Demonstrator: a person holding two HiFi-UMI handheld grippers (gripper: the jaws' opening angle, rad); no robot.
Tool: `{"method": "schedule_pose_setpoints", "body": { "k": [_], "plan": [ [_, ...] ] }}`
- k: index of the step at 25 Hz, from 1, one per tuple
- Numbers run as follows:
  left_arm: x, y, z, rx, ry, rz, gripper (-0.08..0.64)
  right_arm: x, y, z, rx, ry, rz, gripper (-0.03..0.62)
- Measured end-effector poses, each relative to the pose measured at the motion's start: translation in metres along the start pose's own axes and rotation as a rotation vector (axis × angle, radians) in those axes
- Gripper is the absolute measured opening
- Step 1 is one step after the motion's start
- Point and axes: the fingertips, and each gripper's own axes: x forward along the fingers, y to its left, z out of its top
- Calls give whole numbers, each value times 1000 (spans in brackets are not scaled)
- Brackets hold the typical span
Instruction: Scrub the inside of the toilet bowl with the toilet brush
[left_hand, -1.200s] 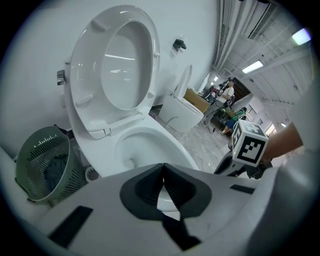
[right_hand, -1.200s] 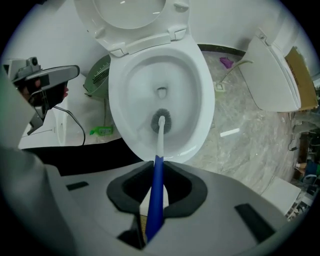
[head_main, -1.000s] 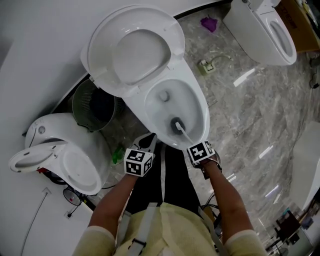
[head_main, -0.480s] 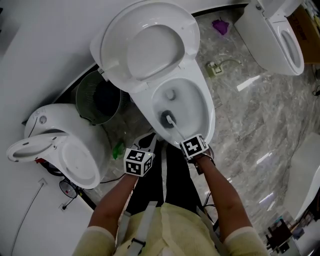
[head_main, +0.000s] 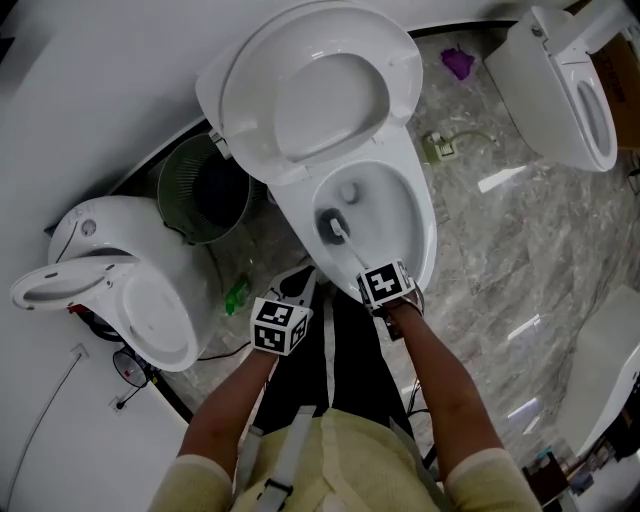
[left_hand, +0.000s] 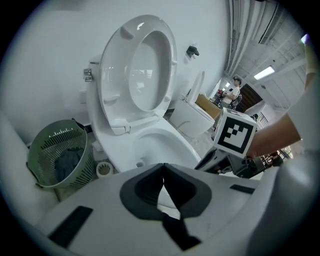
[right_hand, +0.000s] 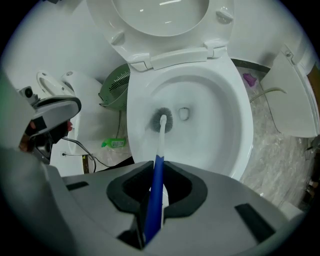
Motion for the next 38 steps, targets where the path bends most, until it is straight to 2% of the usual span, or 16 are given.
{"method": "schedule_pose_setpoints", "body": {
  "k": [2,7,12,17,21,29,38],
  "plan": [
    [0,3,0,-9,-4,9,12,-2,0,0,33,23,3,72],
    [2,6,2,-18,-7,19,12,1,-2,29,35,-57,6,72],
    [4,7,6,-20,-14,23,12,-1,-5,35,61,-46,5,72],
    [5,8,11,-18,-20,27,12,-7,-7,49,64,-128,11,72],
    [6,11,15,-25,-28,34,12,-13,-11,52,39,-152,-14,72],
    [9,7,18,-8,-17,27,13,-30,-35,79,58,-246,-57,72],
    [10,1,21,23,-9,3,12,-44,-76,73,147,-256,-137,72]
  ]
}}
